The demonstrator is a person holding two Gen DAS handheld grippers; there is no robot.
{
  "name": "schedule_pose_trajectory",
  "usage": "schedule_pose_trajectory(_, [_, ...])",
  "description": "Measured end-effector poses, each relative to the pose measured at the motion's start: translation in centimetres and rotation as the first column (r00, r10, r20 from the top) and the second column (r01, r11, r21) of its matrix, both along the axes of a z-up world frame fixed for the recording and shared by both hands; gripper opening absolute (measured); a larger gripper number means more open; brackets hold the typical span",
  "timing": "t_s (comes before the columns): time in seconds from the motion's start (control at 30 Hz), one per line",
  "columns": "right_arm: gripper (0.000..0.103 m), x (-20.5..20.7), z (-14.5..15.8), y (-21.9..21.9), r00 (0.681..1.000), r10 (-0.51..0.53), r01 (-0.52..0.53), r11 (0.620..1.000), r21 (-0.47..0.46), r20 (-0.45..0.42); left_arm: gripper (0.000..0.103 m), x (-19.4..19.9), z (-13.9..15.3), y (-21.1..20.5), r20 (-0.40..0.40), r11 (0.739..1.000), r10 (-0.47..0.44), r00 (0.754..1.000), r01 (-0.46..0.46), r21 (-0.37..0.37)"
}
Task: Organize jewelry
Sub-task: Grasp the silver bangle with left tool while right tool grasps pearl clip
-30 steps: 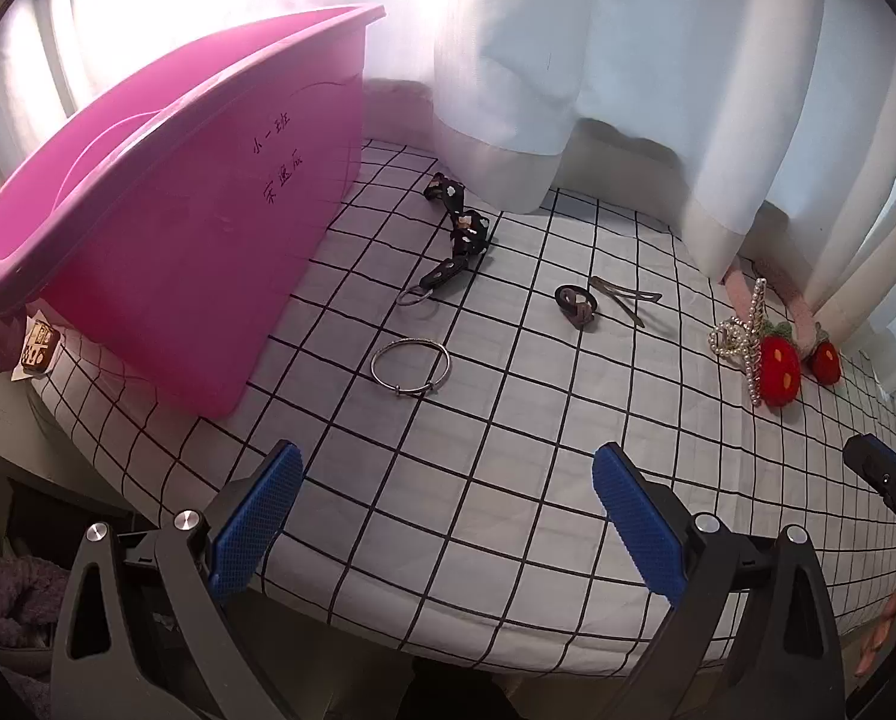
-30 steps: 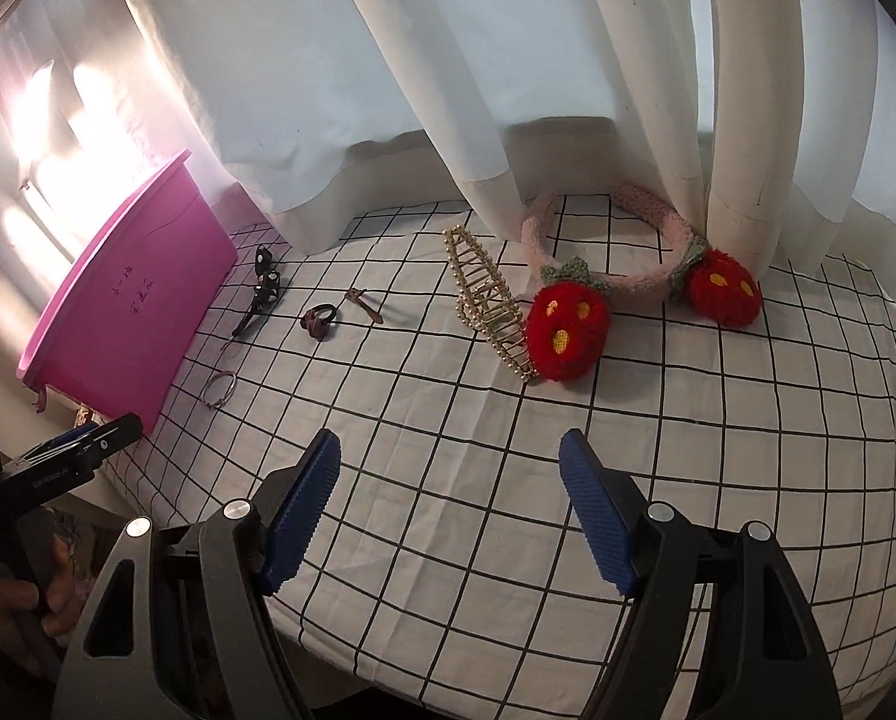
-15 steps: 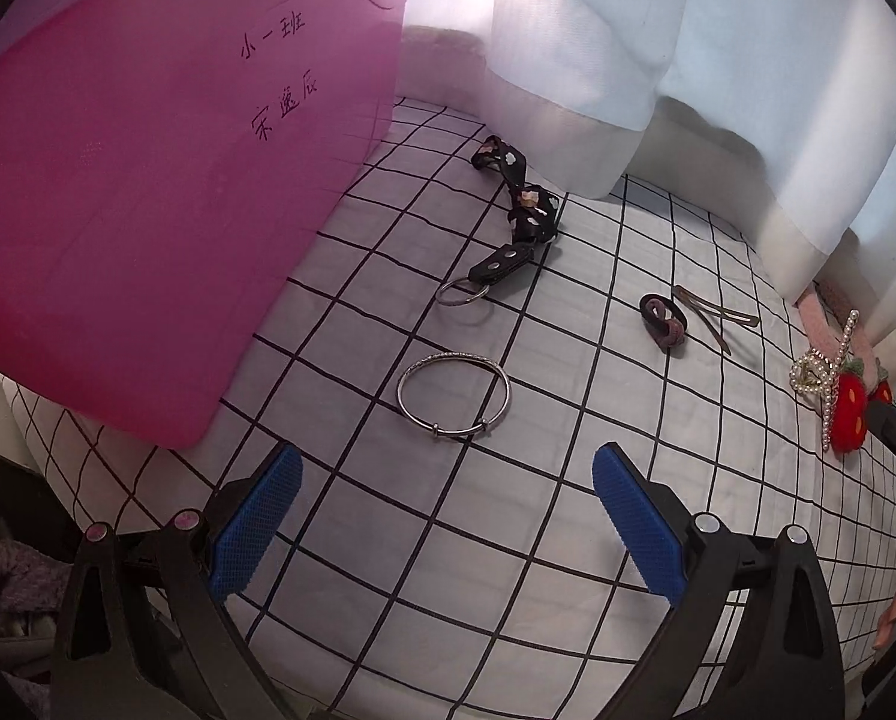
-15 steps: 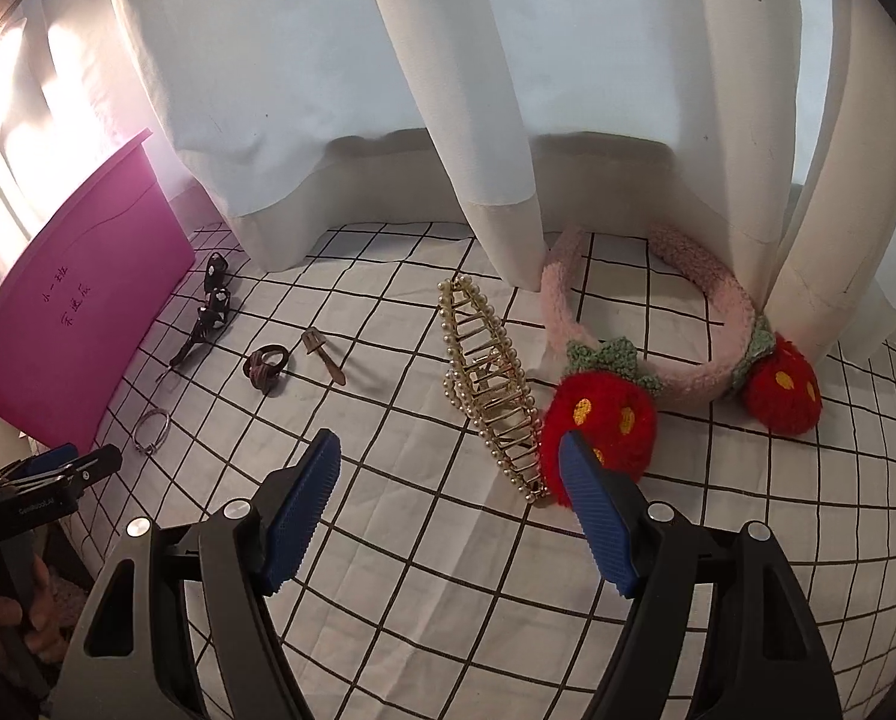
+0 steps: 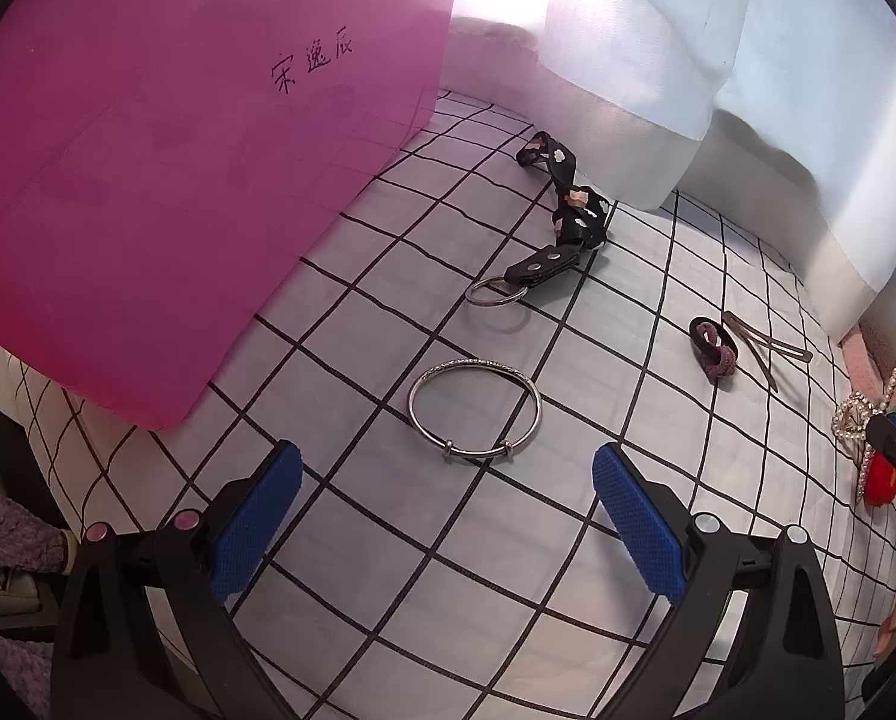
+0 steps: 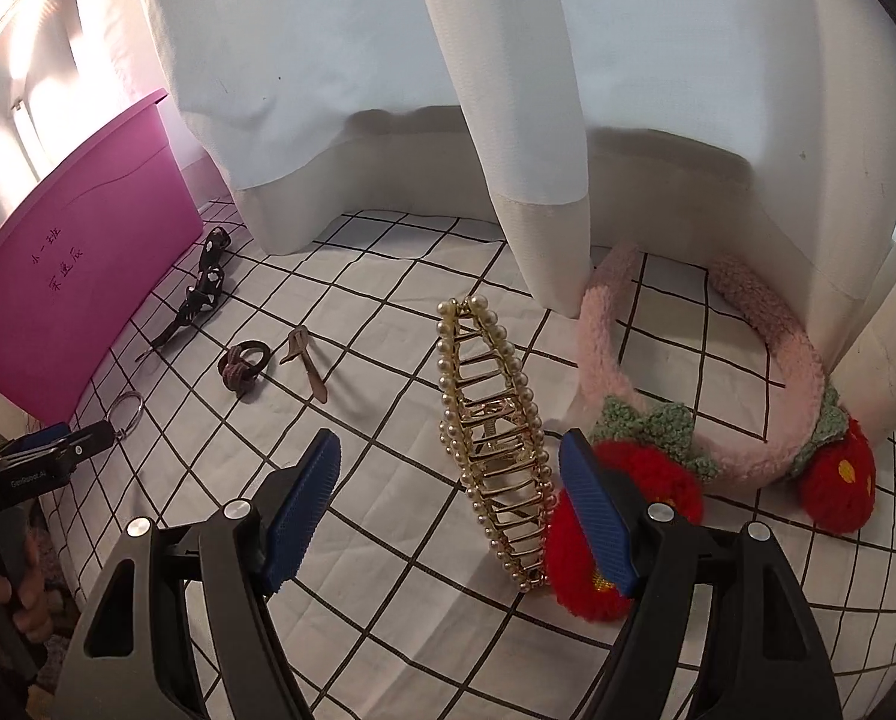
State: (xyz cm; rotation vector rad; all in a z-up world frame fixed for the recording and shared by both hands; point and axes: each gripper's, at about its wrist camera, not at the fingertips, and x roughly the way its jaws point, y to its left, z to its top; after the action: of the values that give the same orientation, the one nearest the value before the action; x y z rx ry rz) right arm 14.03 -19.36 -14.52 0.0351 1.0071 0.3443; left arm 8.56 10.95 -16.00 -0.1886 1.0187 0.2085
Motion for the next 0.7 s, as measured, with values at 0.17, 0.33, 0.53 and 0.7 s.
schedule_pose_trajectory(0.17, [0.072, 1.0, -0.9, 0.4, 0.999, 0.034, -0.034, 0.999, 0.011, -0.023, 0.096, 0.3, -0.5, -0.3, -0.001, 1.0, 0.016, 1.0, -0.016, 0.008])
schedule_pose_trajectory(0.33, [0.072, 1.5, -2.1, 0.7, 0.997, 0.06, -0.06, 0.998, 0.003, -0.054, 0.096, 0.8, -1.0, -0.1, -0.016, 0.999, 0.036, 0.999, -0.036, 0.002])
schedule_pose_trajectory(0.53, [0.072, 1.6, -2.5, 1.4, 0.995, 0.096, -0.097, 0.995, -0.031, -0.04, 0.096, 1.6, -1.6, 0.1, -0.029, 0.999, 0.052, 0.998, -0.052, 0.01])
schedule_pose_trajectory(0.7, [0.072, 1.4, -2.8, 1.8, 0.994, 0.107, -0.109, 0.992, -0.064, -0.023, 0.096, 2.8, -2.1, -0.3, -0.035, 0.998, 0.05, 0.998, -0.049, 0.042])
